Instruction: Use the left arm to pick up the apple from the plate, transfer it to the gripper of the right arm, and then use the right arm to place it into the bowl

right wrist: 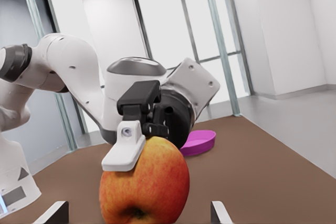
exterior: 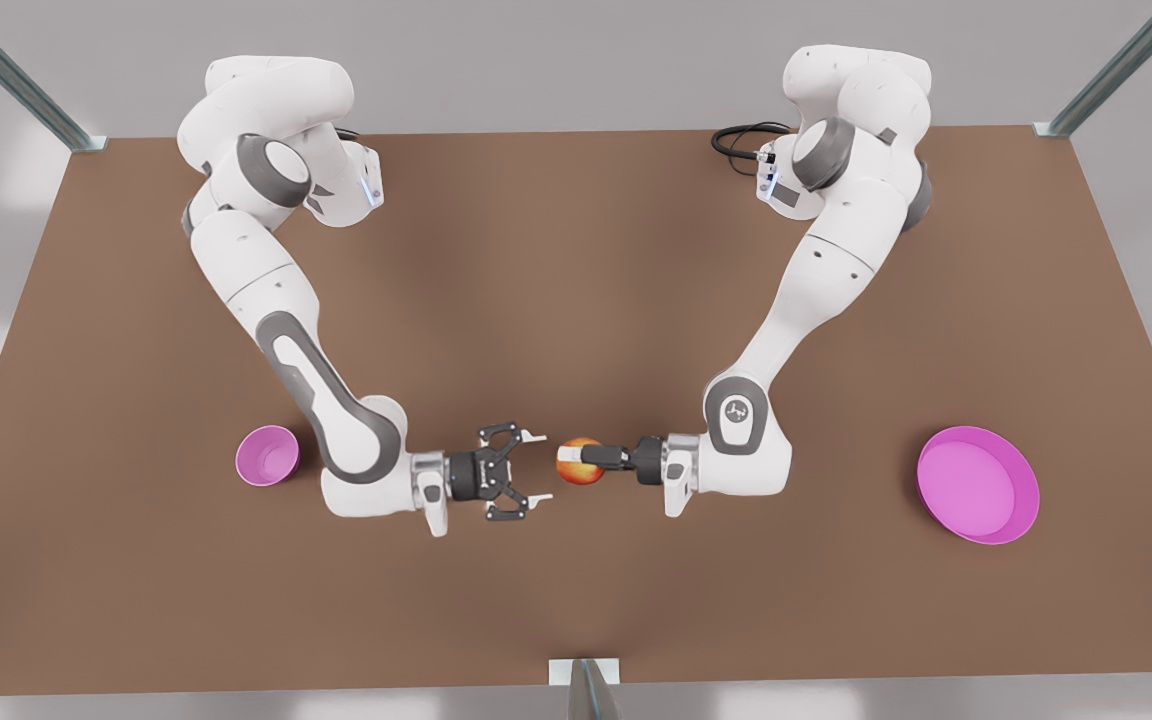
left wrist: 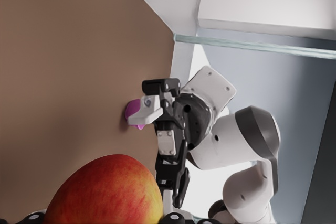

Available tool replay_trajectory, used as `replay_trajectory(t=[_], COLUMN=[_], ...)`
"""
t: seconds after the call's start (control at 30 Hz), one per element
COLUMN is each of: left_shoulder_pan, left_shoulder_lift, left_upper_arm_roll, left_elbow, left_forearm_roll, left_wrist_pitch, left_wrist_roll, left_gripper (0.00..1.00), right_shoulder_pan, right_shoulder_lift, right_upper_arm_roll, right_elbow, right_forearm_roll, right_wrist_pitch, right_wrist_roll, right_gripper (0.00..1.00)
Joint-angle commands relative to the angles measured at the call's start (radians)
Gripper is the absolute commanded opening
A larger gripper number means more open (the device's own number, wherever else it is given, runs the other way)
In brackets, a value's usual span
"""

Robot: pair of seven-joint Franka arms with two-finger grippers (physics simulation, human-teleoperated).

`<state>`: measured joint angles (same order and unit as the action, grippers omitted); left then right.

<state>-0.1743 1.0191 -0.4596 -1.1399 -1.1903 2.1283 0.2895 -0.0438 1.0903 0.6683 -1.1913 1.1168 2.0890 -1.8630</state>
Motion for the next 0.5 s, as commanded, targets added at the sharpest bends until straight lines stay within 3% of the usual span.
replay_trajectory(t=[0.0, 0.47], left_shoulder_pan=[-0.002, -0.011], left_shoulder_lift=[0.001, 0.001], left_upper_arm_roll=[-0.001, -0.001], left_elbow=[0.003, 0.002], left_forearm_roll=[-0.003, -0.005], left_wrist_pitch=[0.013, 0.032], left_wrist_roll=[0.005, 0.004], left_gripper=[0.78, 0.78], right_shoulder_pan=[0.004, 0.030], right_shoulder_lift=[0.013, 0.034], right_upper_arm_roll=[0.013, 0.048], right_elbow=[-0.001, 0.009], right_forearm_roll=[0.020, 0.034], right_wrist_pitch=[0.019, 0.083], right_wrist_roll=[-0.202, -0.202], right_gripper=[1.00, 1.00])
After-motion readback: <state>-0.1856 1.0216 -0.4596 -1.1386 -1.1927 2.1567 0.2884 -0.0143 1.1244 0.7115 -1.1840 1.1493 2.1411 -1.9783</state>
